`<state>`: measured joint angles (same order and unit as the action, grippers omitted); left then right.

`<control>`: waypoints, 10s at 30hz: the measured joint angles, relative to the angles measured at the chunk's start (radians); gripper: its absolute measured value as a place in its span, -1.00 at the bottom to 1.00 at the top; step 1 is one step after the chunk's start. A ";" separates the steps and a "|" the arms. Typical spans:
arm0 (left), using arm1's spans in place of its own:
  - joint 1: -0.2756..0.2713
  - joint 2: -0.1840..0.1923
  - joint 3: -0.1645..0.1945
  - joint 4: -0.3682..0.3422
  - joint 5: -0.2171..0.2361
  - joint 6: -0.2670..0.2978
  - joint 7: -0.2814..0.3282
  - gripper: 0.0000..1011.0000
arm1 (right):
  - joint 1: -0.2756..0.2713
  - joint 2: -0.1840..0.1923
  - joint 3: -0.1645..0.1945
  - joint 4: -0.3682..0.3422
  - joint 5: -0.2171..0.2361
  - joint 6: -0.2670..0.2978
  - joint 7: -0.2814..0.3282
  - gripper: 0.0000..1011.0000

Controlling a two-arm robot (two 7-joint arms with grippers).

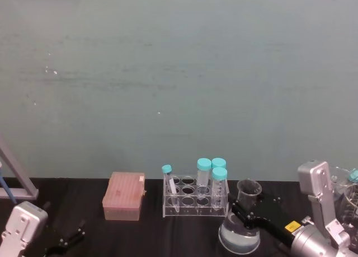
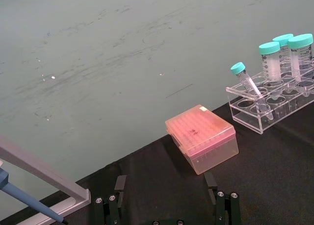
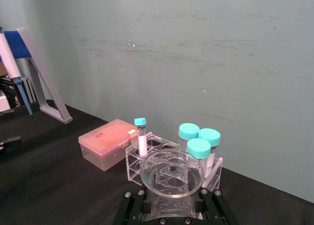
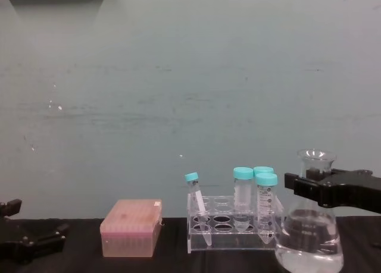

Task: Pick up the beaker with the right gripper, shake it three times, and then put it down.

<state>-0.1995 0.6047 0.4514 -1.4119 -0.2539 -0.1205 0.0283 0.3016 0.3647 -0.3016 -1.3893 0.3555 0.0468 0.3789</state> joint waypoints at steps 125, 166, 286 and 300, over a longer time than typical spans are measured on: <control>0.000 0.000 0.000 0.000 0.000 0.000 0.000 0.98 | -0.021 0.045 0.074 -0.051 0.093 0.121 0.013 -0.10; 0.000 0.000 0.000 0.000 0.000 0.000 0.000 0.98 | -0.020 0.062 0.091 -0.050 0.264 0.161 0.018 -0.10; 0.000 0.000 0.000 0.000 0.000 0.000 0.000 0.98 | -0.049 -0.065 0.256 -0.078 0.702 0.438 -0.059 -0.10; 0.000 0.000 0.000 0.000 0.000 0.000 0.000 0.98 | 0.047 0.234 -0.029 -0.066 -0.037 -0.087 0.033 -0.10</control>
<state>-0.1995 0.6047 0.4514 -1.4120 -0.2538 -0.1205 0.0283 0.3485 0.5992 -0.3308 -1.4549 0.3189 -0.0398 0.4123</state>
